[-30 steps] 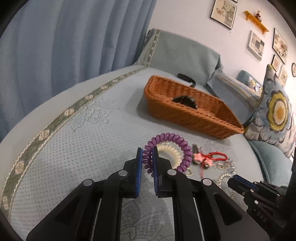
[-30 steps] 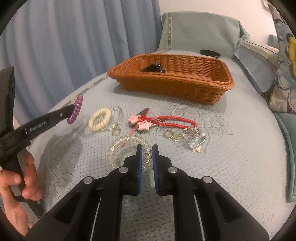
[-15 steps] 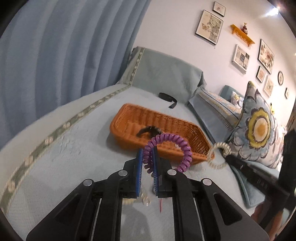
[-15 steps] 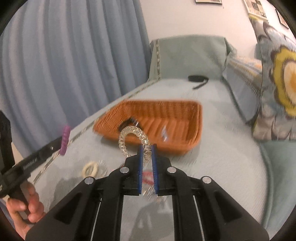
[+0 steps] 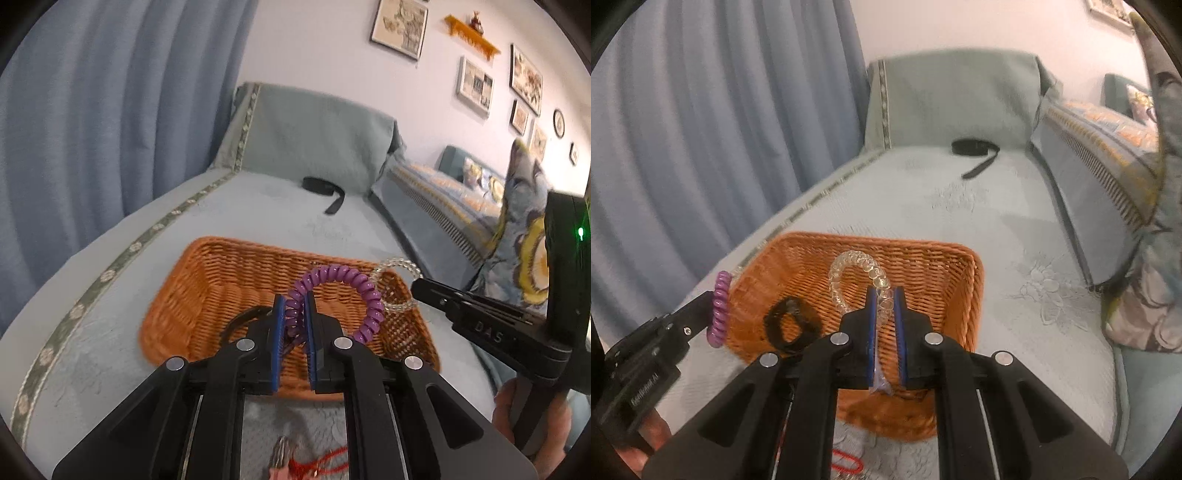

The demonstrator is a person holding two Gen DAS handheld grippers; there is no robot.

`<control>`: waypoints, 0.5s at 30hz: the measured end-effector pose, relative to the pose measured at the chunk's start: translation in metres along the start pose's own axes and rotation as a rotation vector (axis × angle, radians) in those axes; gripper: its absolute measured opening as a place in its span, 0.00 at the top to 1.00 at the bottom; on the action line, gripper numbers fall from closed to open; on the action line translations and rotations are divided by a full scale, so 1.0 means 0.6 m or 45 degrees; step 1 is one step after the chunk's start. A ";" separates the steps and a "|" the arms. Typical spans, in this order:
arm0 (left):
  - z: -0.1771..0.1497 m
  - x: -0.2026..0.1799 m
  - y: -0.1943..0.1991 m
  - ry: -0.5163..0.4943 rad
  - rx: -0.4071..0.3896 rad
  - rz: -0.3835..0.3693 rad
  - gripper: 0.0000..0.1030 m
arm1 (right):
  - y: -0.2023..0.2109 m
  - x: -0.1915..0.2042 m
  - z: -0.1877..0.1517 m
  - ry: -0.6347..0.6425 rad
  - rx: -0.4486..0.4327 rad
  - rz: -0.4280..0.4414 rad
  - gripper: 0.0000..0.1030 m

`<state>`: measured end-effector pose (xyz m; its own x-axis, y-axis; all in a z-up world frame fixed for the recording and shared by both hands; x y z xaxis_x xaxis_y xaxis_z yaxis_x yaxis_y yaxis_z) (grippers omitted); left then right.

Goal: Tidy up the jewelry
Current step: 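Carry the hair tie with the left tool into the basket while the right tool releases the bracelet there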

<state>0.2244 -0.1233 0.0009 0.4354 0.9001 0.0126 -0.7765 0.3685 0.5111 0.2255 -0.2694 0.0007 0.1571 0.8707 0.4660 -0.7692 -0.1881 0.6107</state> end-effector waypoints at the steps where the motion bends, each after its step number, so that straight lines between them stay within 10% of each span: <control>1: -0.001 -0.002 -0.014 -0.001 0.018 -0.004 0.92 | -0.016 -0.004 0.001 -0.002 0.027 -0.014 0.93; 15: -0.039 -0.028 -0.096 -0.066 0.176 0.008 0.91 | -0.108 -0.025 -0.038 0.024 0.255 -0.116 0.93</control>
<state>0.2511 -0.1543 -0.0491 0.4564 0.8878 0.0584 -0.7109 0.3244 0.6241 0.2586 -0.2599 -0.0605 0.2072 0.8964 0.3919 -0.6135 -0.1930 0.7657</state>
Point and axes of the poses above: each gripper's, at about its wrist camera, not at the fingertips, and y roughly against the way its jaws point, x to its left, z to its top, the point moved 6 cm from there along -y, roughly the way its jaws point, and after that the axes turned 14 degrees about -y, right-handed, at the moved point
